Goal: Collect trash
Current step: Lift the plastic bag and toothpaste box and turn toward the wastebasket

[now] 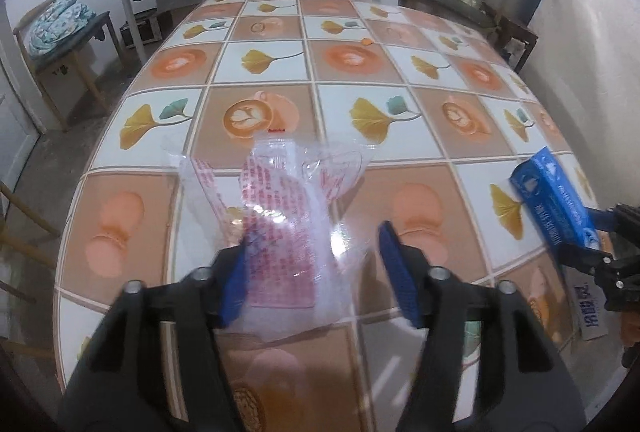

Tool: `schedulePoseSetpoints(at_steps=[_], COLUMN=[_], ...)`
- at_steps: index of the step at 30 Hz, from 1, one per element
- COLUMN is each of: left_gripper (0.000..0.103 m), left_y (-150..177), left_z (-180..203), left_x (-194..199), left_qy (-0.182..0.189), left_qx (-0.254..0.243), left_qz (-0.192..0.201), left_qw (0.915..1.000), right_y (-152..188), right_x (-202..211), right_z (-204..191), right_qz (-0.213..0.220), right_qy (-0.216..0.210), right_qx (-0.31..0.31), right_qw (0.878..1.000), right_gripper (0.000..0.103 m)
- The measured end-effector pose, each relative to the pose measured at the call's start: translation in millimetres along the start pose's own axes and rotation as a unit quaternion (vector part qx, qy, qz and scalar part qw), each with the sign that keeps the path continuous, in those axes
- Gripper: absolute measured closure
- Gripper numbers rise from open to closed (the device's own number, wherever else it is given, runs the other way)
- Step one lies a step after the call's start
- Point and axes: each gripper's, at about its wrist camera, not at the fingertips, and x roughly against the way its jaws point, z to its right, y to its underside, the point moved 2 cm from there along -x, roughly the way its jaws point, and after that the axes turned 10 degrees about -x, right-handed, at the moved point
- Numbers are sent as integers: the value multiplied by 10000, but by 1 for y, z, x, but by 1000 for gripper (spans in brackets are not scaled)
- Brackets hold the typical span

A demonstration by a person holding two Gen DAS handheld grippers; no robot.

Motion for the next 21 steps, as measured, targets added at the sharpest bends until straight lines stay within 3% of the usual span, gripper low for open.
schedulePoseSetpoints(at_steps=[2, 6, 8, 21], left_gripper=[55, 67, 72, 74], left_y=[2, 3, 4, 3], left_z=[0, 2, 2, 9], left_x=[0, 0, 1, 34], left_qy=[-32, -281, -283, -249], left_qx=[-5, -187, -199, -299], left_qz=[35, 90, 120, 530], left_qw=[10000, 9994, 9993, 9978], right_y=[2, 6, 6, 10], right_x=[-1, -5, -5, 15], right_z=[1, 4, 6, 19], right_qz=[2, -59, -48, 224], right_qy=[73, 221, 235, -30], right_qx=[7, 25, -18, -570], right_qw=[10000, 9997, 9997, 9981], right_gripper=[37, 55, 55, 58])
